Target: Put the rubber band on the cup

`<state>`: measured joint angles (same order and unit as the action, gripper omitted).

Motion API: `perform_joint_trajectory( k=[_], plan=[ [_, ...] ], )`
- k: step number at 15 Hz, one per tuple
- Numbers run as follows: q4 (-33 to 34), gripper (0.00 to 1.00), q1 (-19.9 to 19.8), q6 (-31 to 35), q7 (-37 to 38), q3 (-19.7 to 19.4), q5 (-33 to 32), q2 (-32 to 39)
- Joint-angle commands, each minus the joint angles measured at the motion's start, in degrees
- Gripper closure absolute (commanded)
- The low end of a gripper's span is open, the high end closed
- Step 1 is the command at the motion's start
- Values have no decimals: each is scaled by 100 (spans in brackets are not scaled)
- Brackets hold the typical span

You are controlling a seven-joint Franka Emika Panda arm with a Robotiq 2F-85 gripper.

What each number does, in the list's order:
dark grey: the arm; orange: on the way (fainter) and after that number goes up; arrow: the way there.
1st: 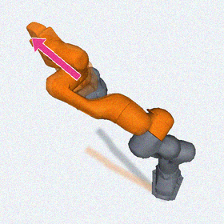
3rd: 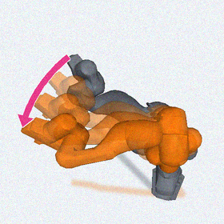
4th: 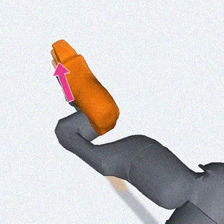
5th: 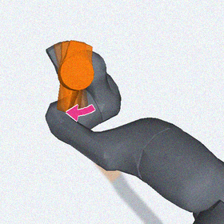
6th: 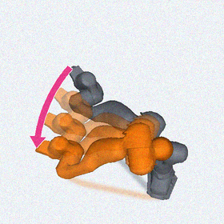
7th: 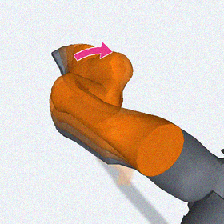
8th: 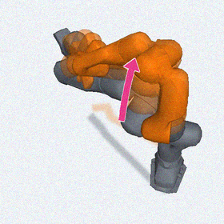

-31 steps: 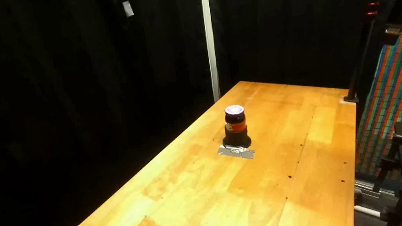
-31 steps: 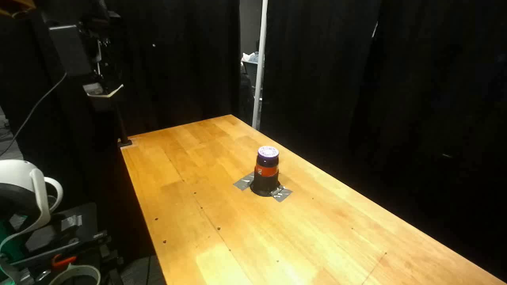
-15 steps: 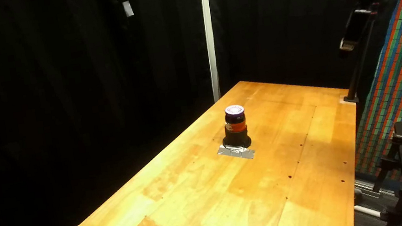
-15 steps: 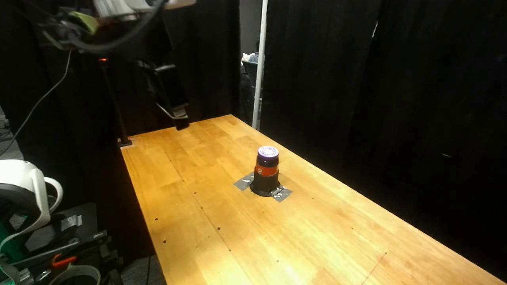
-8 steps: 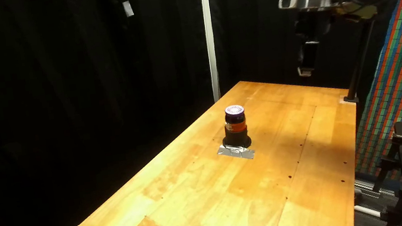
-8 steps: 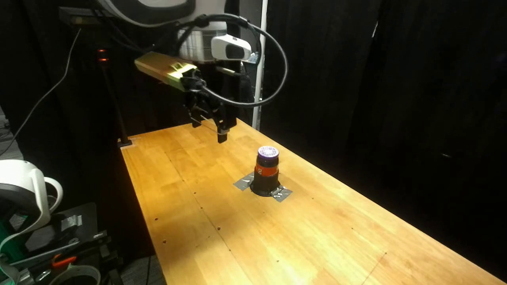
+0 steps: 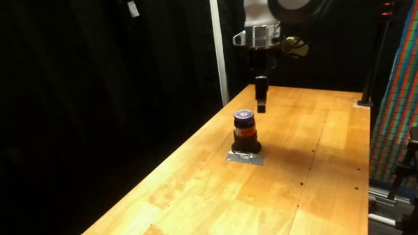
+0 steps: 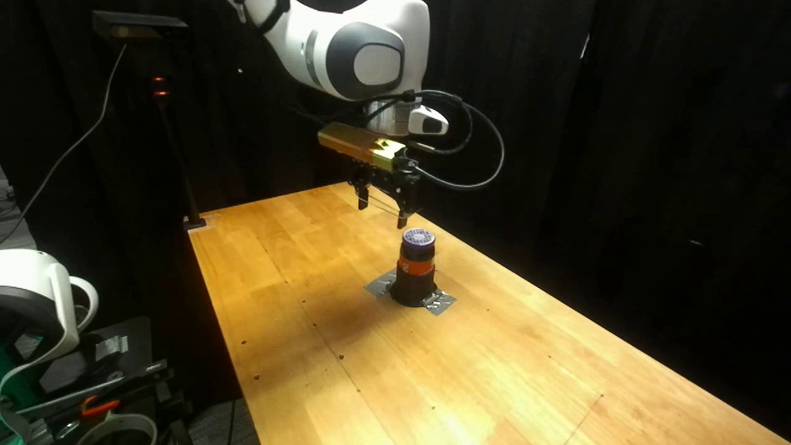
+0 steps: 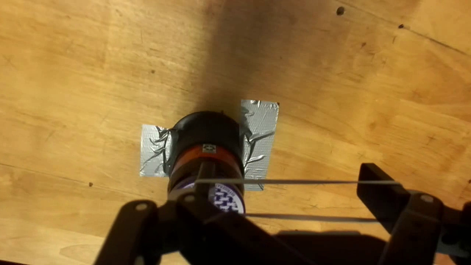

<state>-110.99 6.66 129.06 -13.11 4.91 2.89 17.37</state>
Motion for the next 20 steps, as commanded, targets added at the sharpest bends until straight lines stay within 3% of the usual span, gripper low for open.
perform_joint_trajectory(
  k=[1,4,8,12,16,20],
  plan=[
    [1439,0,-56,-592,17,24,-293,1088],
    [2295,0,-13,-697,66,-33,-577,1713],
    [2967,0,49,-810,147,-65,-757,2192],
    [3606,0,143,-1527,349,-157,-957,2622],
    [4026,0,122,-2056,368,-137,-965,2910],
    [4223,0,110,-2180,364,-128,-945,3109]
  ],
)
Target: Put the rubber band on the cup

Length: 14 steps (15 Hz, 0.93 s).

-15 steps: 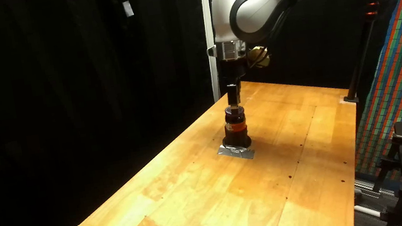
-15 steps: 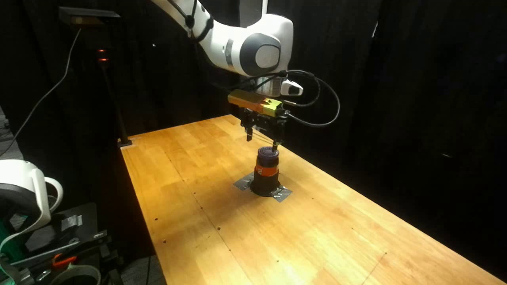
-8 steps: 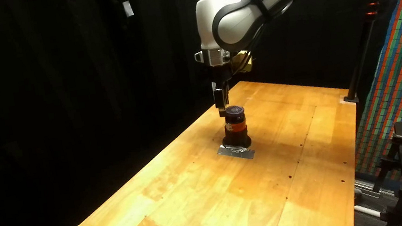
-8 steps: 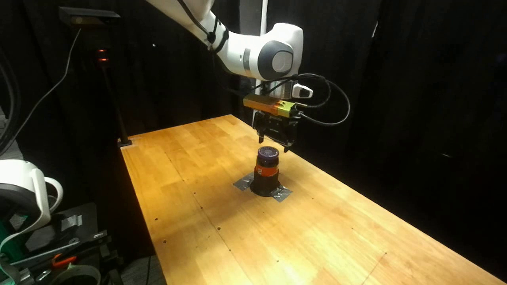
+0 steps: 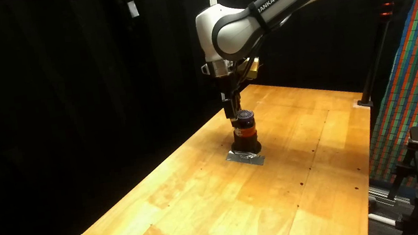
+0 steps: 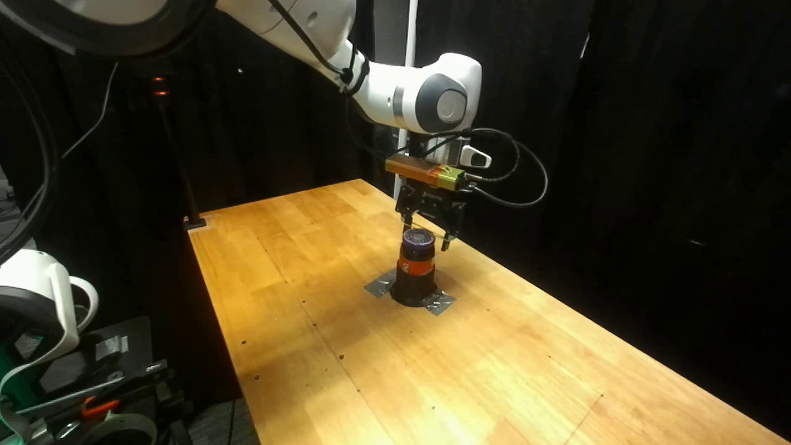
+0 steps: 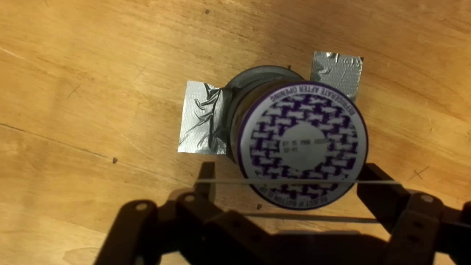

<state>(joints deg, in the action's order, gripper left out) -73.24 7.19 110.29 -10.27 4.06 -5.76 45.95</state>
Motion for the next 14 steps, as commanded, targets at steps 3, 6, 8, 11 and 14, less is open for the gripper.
perform_joint_trajectory(
  k=[3,6,8,11,14],
  plan=[
    [417,0,61,-409,135,-55,-79,282],
    [216,0,102,-637,295,-94,-111,167],
    [-103,0,112,-737,456,-109,-108,-33],
    [-830,0,20,-588,457,-45,-34,-481],
    [-1675,0,-30,-299,540,-33,-8,-997]
  ],
)
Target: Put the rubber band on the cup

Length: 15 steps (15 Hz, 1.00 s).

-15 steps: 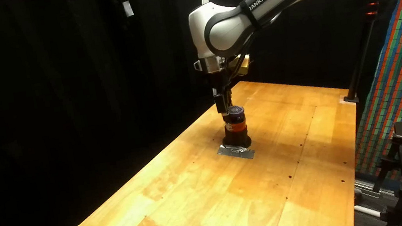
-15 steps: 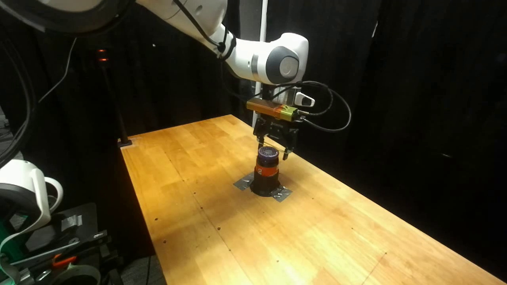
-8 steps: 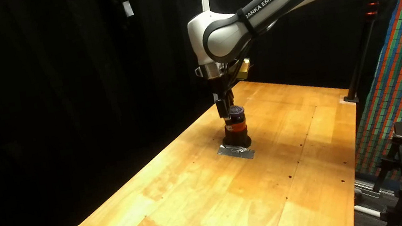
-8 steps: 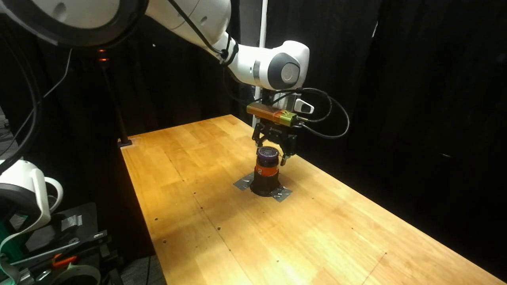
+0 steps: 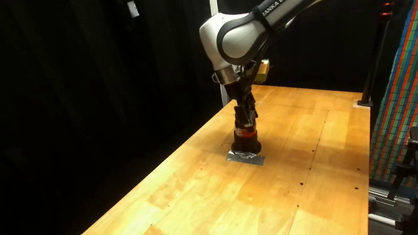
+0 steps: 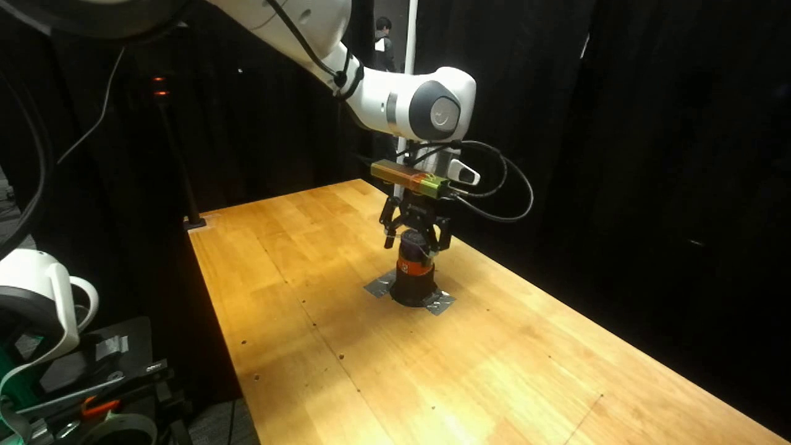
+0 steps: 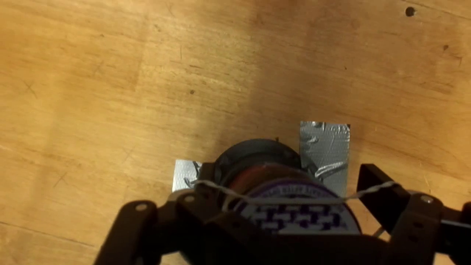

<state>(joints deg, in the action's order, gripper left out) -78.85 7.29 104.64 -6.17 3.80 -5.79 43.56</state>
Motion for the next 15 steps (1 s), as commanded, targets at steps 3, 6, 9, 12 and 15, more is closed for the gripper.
perform_joint_trajectory(
  k=[3,6,9,12,15],
  plan=[
    [-1896,0,-97,675,237,2,35,-1241],
    [-2694,26,-170,1540,177,20,29,-1660],
    [-3535,49,-155,2916,216,-13,-101,-1997],
    [-4413,73,-89,4357,367,-75,-214,-2289],
    [-5353,84,32,5825,590,-223,-516,-2556]
  ],
)
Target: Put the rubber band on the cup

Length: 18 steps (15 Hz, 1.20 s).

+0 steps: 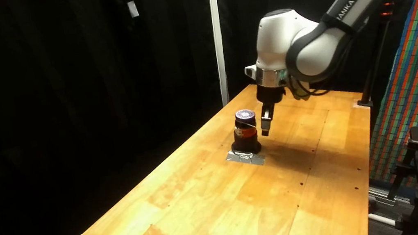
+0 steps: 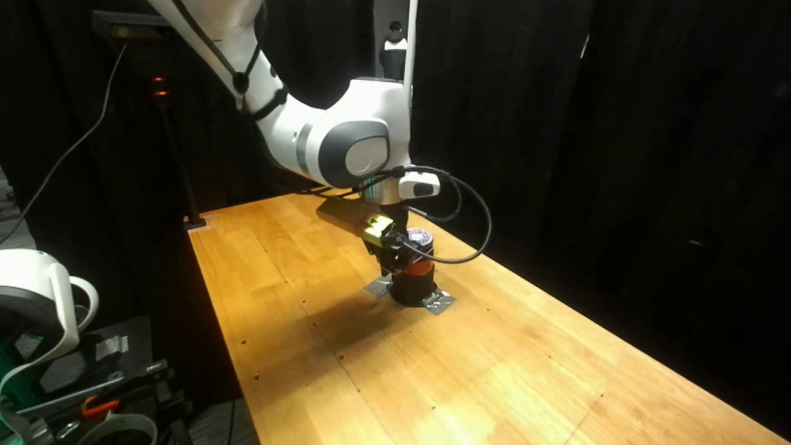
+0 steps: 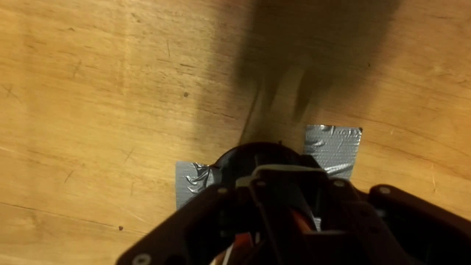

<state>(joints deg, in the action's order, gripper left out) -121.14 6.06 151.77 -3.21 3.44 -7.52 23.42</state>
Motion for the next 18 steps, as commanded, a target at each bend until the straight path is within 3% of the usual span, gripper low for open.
perform_joint_trajectory(
  k=[1,2,3,6,9,11,12,14,15,18],
  plan=[
    [-1441,87,213,1590,396,-279,-483,-629],
    [-1773,89,309,2077,521,-424,-644,-739],
    [-2111,84,429,2582,616,-612,-809,-862],
    [-2804,82,814,4140,917,-1304,-1281,-1029],
    [-3332,83,1009,5704,404,-1644,-871,-924],
    [-3614,83,967,6694,249,-1594,-749,-689],
    [-3747,84,476,7106,-61,-1038,-494,-594],
    [-3934,83,326,7976,-198,-798,-375,-324],
    [-3653,83,223,8399,-214,-659,-364,151],
    [-3675,85,19,9632,-307,-425,-423,603]
  ],
)
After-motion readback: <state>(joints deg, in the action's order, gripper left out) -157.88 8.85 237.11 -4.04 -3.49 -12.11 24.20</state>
